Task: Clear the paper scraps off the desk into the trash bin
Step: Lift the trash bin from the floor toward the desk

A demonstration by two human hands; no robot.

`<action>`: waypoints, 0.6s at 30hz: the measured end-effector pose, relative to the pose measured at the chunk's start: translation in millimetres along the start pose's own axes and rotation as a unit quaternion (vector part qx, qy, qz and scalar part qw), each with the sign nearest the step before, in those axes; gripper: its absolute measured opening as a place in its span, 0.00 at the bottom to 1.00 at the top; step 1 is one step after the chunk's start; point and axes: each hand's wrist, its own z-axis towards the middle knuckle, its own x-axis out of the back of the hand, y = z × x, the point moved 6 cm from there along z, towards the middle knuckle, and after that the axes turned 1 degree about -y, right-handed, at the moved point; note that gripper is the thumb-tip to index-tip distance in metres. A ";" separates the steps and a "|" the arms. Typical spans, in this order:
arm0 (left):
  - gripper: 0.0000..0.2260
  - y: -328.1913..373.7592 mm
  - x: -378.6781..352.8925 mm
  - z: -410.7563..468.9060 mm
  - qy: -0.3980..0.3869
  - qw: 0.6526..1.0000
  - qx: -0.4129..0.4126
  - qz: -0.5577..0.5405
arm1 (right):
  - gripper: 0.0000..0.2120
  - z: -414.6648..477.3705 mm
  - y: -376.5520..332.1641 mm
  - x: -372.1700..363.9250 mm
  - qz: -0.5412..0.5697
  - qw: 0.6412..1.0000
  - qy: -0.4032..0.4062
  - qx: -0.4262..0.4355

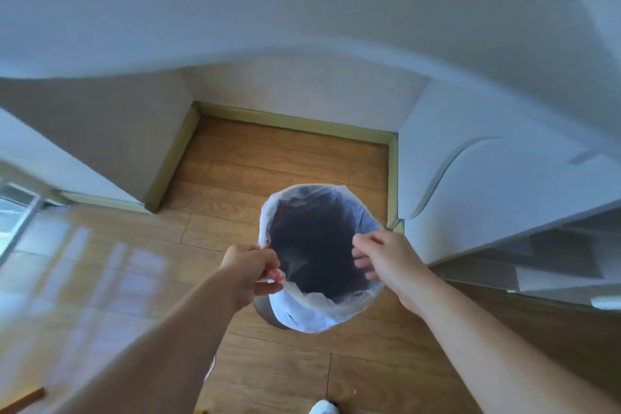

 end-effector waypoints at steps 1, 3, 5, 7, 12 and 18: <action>0.04 6.3 17.9 -14.9 0.009 1.000 -0.001 -0.010 | 0.10 -14.3 -21.1 -4.2 -0.010 1.000 -0.009 0.010; 0.04 20.8 55.0 -44.4 0.025 0.999 0.000 -0.030 | 0.11 -43.4 -63.7 -12.7 -0.026 0.999 -0.029 0.030; 0.03 36.2 93.0 -74.8 0.041 0.998 -0.004 -0.042 | 0.12 -71.2 -106.8 -20.4 -0.033 0.997 -0.038 0.051; 0.02 49.0 129.0 -105.3 0.055 0.997 -0.011 -0.054 | 0.11 -98.2 -150.6 -29.9 -0.026 0.996 -0.045 0.077; 0.03 63.9 200.9 -173.6 0.065 0.992 -0.020 -0.104 | 0.12 -160.9 -246.7 -63.8 0.002 0.991 -0.067 0.113; 0.03 60.5 258.7 -228.8 0.082 0.975 -0.007 -0.208 | 0.13 -230.2 -322.1 -93.8 -0.006 0.985 -0.097 0.143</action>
